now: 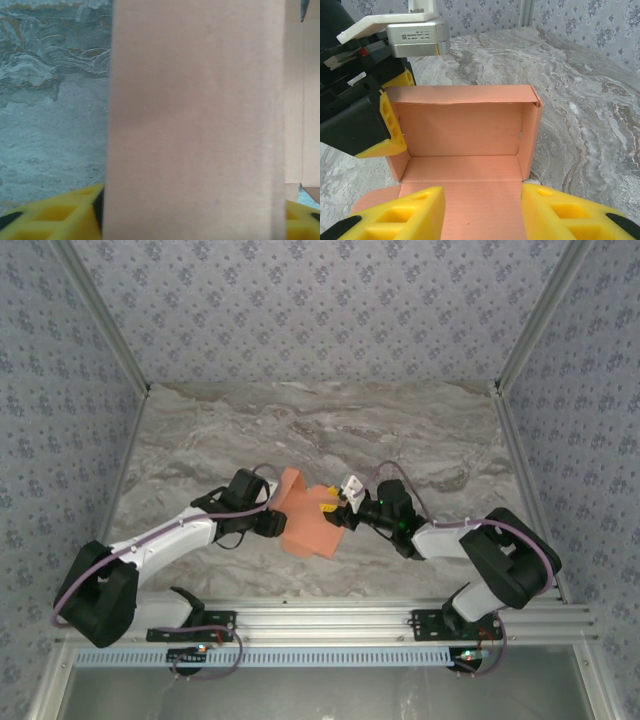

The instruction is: Fold the paper box

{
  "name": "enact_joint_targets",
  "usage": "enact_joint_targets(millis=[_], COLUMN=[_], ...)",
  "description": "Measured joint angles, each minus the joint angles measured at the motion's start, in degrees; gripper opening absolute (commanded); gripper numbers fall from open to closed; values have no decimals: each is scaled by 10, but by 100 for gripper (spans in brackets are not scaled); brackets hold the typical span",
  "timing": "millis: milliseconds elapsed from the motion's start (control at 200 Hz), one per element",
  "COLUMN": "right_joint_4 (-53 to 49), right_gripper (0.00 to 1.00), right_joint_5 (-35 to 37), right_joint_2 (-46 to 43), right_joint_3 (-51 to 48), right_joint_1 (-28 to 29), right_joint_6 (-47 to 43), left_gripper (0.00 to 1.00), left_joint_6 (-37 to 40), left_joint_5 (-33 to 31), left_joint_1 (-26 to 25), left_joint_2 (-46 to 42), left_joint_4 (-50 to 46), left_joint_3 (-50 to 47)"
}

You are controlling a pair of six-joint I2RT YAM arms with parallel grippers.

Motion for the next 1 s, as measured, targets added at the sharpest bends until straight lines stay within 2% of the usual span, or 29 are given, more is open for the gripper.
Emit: enact_joint_targets(millis=[175, 290, 460, 540, 575, 665, 819, 999], right_joint_4=[0, 0, -39, -111, -149, -259, -433, -577], right_gripper=[46, 46, 48, 53, 67, 81, 85, 82], right_joint_5=[0, 15, 6, -22, -29, -27, -59, -129], right_joint_2=[0, -9, -103, -183, -214, -289, -354, -314], right_joint_3=[0, -4, -31, -27, -20, 11, 60, 103], right_joint_1=[-3, -11, -34, -43, -45, -50, -71, -75], right_joint_6=[1, 8, -21, -52, -63, -106, -169, -232], left_gripper=[38, 36, 34, 37, 38, 38, 38, 38], left_joint_6=[24, 54, 161, 236, 278, 385, 522, 625], left_joint_5=[23, 52, 128, 164, 178, 203, 233, 282], left_joint_1=[0, 0, -1, -5, -6, -7, 6, 27], left_joint_2=[0, -2, -27, -43, -52, -84, -92, -28], left_joint_4=[4, 3, -19, -40, -50, -67, -83, -152], left_joint_3=[1, 8, 48, 78, 88, 90, 81, 120])
